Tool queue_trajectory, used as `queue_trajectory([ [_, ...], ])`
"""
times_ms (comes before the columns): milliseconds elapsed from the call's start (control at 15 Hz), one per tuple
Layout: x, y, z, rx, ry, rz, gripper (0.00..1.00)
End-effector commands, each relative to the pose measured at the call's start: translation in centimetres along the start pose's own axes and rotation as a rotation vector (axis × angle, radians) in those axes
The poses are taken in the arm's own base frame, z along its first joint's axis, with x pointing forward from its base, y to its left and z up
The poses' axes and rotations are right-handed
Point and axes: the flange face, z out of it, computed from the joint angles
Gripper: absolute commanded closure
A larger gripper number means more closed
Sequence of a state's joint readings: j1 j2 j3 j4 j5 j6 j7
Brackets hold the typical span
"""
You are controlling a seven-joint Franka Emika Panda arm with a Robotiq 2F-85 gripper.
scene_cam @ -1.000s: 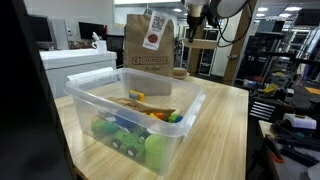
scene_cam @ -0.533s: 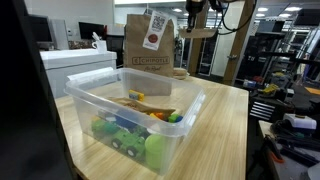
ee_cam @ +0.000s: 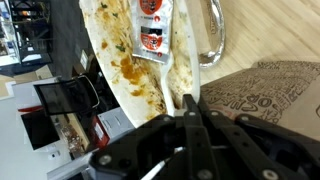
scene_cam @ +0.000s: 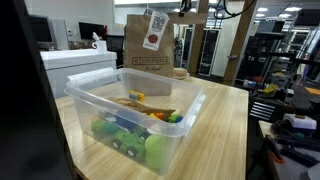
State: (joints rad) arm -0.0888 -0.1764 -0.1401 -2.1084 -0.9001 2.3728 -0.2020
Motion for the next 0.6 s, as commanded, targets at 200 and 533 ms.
queue_trajectory([
  [200,1.7,-1.0,-4.7,0.048,0.145,-0.076,0.98],
  [533,3.7,-1.9,-8.6,0.126,0.293,-0.089,0.98],
])
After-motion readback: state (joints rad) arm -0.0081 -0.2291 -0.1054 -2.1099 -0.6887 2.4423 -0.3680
